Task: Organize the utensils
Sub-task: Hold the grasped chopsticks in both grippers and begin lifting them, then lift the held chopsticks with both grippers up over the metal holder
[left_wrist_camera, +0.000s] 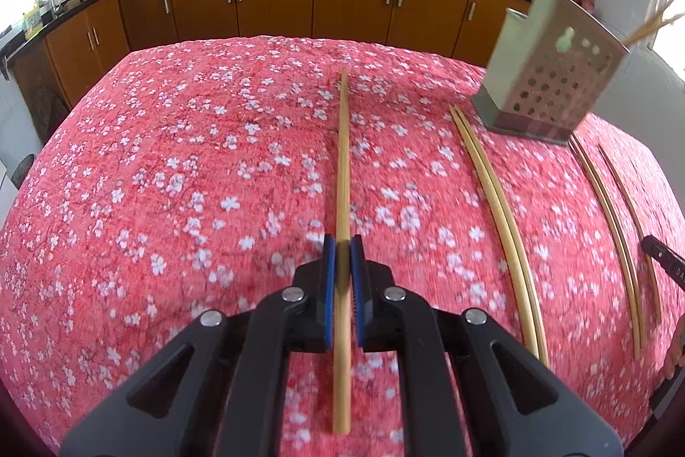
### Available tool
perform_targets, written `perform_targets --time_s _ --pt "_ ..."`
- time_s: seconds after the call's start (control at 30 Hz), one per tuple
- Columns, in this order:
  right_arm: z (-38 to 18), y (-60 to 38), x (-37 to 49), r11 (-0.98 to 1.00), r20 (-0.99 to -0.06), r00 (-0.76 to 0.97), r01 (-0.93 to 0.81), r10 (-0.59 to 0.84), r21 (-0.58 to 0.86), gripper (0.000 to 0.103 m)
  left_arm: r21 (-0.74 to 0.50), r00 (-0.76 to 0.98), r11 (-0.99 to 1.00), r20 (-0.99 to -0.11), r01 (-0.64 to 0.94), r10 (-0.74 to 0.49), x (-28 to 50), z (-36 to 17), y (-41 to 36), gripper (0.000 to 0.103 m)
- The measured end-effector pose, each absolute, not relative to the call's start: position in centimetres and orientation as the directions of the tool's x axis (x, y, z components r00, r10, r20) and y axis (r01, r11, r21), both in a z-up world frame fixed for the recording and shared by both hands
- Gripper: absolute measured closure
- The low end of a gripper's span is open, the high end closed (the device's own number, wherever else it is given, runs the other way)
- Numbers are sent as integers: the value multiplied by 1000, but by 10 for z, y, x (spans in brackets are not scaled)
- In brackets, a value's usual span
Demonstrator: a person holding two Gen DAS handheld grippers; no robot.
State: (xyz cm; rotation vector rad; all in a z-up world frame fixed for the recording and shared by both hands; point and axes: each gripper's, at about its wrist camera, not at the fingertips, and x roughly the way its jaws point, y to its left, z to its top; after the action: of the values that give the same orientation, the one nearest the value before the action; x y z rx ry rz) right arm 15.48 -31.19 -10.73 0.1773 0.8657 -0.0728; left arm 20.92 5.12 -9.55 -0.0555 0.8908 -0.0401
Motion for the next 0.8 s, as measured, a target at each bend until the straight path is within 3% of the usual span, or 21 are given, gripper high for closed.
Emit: perform_targets --time_s 0.8 --pt "-102 -316 129 981 -764 645 136 18 138 95 -96 626 995 -775 17 -85 174 -93 50 94"
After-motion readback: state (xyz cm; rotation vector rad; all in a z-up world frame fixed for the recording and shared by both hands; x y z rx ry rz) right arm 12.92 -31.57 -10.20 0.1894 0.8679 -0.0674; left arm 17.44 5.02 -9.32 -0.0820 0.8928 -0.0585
